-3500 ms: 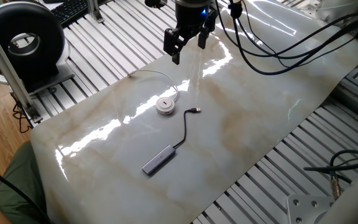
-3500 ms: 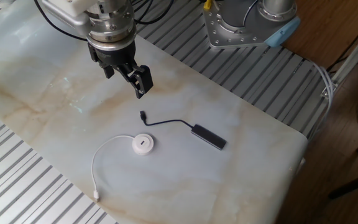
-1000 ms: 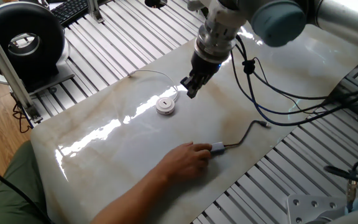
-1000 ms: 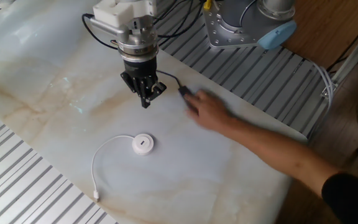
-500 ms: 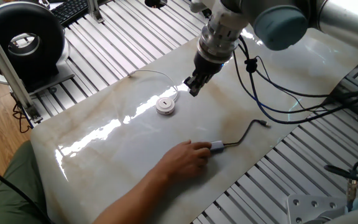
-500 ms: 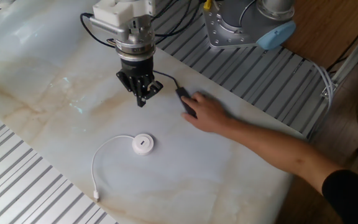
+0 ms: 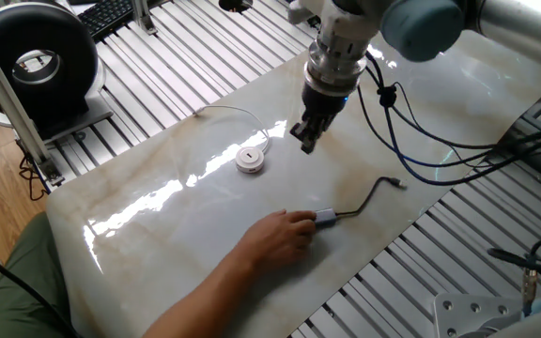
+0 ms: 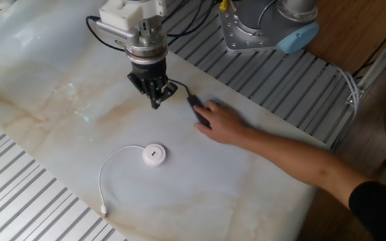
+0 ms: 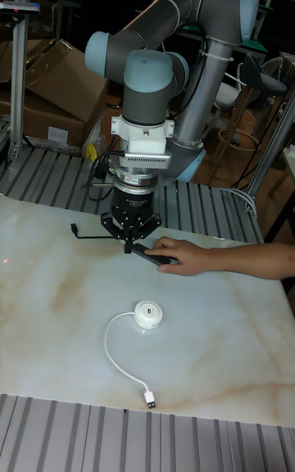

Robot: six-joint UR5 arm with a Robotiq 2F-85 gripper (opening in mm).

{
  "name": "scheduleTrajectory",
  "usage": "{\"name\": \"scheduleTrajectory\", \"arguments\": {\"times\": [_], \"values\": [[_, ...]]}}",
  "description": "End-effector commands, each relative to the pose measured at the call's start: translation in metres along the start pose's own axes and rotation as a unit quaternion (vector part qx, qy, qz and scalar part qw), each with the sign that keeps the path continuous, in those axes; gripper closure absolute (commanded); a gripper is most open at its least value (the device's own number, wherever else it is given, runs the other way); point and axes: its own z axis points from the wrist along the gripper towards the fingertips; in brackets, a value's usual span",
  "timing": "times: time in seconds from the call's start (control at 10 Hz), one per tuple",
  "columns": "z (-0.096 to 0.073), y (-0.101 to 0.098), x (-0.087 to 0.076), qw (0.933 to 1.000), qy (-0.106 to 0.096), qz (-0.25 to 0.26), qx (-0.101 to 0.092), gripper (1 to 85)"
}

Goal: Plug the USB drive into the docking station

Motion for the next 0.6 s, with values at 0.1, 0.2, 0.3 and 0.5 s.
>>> {"name": "scheduleTrajectory", "arguments": {"times": [0.1,0.2,0.3,0.5], "values": [[-0.002,-0.012,0.007,0.9997,0.014,0.007,0.021,84.3],[-0.002,-0.012,0.003,0.9998,0.006,0.002,0.021,84.3],[-0.002,-0.012,0.003,0.9997,-0.001,-0.019,0.015,84.3],[-0.009,-0.055,0.051,0.9954,-0.001,-0.093,0.021,84.3]]}}
